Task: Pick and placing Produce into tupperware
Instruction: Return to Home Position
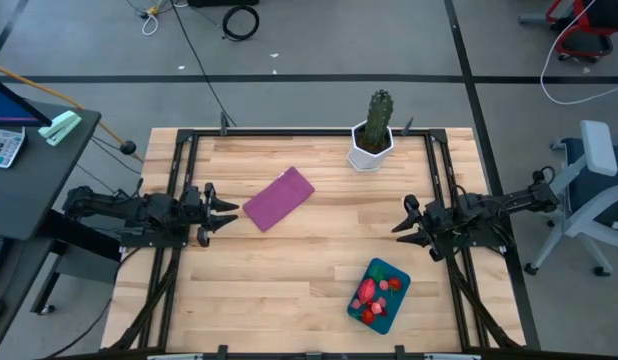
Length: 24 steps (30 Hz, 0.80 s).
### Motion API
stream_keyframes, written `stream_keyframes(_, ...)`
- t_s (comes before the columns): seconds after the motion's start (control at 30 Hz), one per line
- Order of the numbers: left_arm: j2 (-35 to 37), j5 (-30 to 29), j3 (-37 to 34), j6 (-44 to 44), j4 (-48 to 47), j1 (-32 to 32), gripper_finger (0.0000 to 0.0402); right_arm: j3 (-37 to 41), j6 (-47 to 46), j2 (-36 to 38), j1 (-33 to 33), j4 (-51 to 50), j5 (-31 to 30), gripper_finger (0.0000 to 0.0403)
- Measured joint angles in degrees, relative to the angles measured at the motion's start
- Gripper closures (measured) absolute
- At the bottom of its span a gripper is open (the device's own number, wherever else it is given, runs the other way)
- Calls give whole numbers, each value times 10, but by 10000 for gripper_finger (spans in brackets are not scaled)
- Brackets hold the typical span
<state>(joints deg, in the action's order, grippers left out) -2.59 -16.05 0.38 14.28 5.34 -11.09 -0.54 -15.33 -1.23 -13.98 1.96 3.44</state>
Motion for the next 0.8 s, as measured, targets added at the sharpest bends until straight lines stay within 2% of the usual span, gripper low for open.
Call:
stream_keyframes(0.43, 0, 0, 0, 0, 0, 0, 262, 0, 0, 0, 0, 0, 0, 270)
stream_keyframes(0.8, 0, 0, 0, 0, 0, 0, 249, 0, 0, 0, 0, 0, 0, 270)
